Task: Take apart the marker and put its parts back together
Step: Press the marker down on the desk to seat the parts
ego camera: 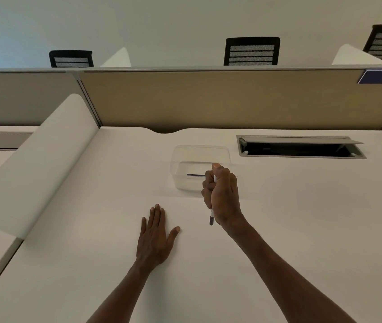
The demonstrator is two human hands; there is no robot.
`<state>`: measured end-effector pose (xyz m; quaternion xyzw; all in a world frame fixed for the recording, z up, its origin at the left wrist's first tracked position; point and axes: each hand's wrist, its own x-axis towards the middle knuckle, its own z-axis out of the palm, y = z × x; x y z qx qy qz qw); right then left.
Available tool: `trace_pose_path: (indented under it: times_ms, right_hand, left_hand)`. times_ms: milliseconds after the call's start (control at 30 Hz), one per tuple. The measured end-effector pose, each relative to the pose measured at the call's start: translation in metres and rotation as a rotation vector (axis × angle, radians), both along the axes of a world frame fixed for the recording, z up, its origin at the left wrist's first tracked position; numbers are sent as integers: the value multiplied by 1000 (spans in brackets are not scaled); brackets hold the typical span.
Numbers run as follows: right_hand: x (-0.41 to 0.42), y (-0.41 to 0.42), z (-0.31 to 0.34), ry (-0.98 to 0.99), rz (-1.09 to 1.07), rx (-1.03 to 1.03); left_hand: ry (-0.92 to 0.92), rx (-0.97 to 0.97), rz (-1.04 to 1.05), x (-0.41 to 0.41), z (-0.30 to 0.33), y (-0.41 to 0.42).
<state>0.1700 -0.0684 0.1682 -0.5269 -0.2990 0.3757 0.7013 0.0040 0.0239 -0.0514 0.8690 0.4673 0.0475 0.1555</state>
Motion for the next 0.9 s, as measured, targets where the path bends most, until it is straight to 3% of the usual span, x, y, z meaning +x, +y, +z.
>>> trace_pose_path:
  times_ms: [200,533,733,900]
  right_hand:
    - [3,5,-3,33,31,2]
    - [17,12,-26,354,47,14]
    - [20,17,-34,431,-9,91]
    - [21,21,-41,538,-66,145]
  left_hand:
    - [-12,-5,0,1,1,0]
    - [-64,-115,24,2,7,3]
    - [-473,-134,149,16,43,-15]
    - [-787,-533,186,30,103,-40]
